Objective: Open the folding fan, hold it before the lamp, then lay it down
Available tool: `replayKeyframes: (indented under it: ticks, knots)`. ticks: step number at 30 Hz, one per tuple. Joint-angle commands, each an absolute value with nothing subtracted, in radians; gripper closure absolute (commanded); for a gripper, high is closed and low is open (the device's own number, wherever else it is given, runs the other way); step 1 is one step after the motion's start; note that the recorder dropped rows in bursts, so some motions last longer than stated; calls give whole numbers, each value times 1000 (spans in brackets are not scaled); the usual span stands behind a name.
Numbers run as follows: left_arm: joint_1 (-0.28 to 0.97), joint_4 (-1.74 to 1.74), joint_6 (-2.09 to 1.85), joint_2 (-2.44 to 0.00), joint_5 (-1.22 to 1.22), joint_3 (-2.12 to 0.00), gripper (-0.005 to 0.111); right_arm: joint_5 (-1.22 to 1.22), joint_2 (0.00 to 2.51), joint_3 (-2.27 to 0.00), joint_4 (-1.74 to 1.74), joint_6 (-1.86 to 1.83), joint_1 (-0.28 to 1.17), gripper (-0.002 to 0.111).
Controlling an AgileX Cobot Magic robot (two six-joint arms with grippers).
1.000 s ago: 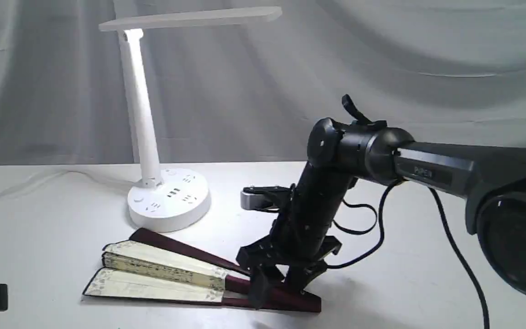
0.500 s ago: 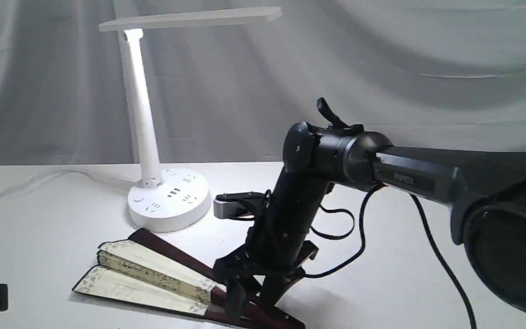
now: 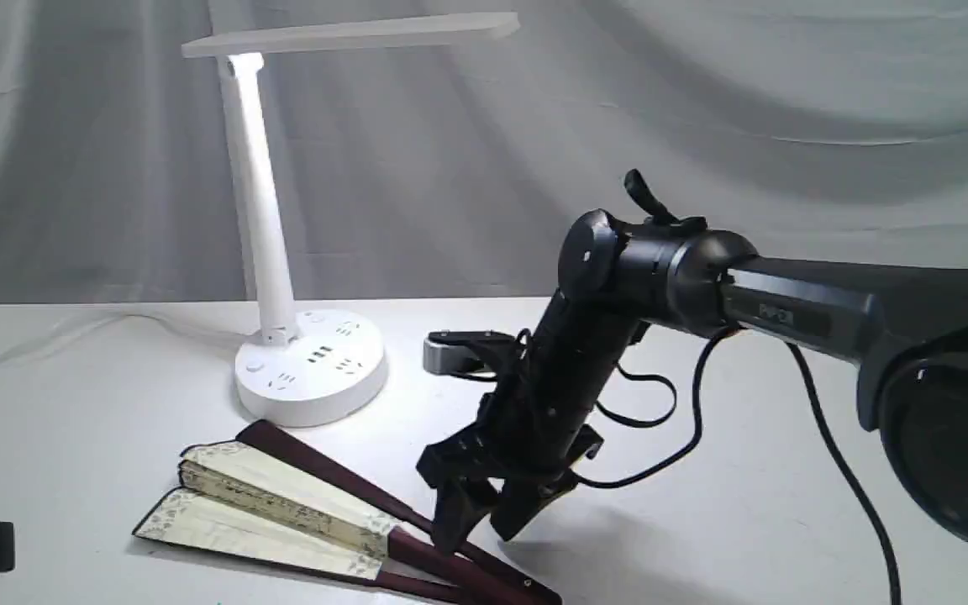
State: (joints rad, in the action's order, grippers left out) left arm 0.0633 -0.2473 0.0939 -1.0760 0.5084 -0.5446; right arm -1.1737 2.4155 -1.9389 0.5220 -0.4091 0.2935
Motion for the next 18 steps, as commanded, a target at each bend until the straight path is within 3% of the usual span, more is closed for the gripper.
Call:
replayKeyframes:
  ticks: [1, 18]
  knots:
    - [68, -256, 95, -1076, 521, -550, 85, -1092, 2398, -1933, 599, -419, 268, 51]
    - [68, -256, 95, -1076, 520, -550, 85, -920, 2404, -1933, 741, -450, 264, 51]
